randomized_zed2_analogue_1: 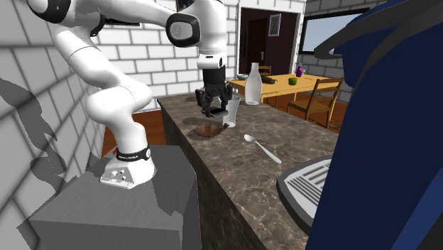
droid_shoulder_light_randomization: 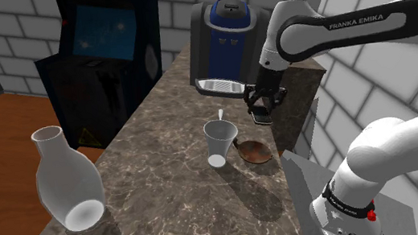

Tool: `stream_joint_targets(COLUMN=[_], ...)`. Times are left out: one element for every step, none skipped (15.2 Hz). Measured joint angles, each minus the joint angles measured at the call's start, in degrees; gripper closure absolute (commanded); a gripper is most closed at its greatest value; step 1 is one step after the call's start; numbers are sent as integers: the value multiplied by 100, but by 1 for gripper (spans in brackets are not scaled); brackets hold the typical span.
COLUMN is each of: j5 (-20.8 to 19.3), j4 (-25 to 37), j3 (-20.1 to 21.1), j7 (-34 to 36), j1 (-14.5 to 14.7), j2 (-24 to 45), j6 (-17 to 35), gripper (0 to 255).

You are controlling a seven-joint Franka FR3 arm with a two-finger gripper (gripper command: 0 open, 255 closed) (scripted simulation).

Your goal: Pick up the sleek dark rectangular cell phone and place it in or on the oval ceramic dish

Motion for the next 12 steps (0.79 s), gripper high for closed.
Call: stream_joint_targets(j5=[75, 144, 249, 344, 449, 498, 532, 567, 595, 612, 630, 650], j4=[-19, -62, -83, -113, -187, -212, -290, -344, -398, -466, -527, -595], j3=[102, 186, 325, 438, 561, 623, 652, 691, 723, 736, 753, 769], j7=[127, 233, 400, 555, 696, 758, 784, 811, 825, 818, 812, 808], j1=[75, 145, 253, 354, 453, 492, 524, 549, 565, 573, 580, 591], j2=[-66, -158, -257, -396, -488, -487, -537, -535, -515, -508, -486, -478], j6=[-35, -73, -130, -218, -218, -185, -155, -95, -21, 53, 134, 209], gripper=[255, 255, 255, 255, 255, 255, 255, 255, 255, 255, 255, 255])
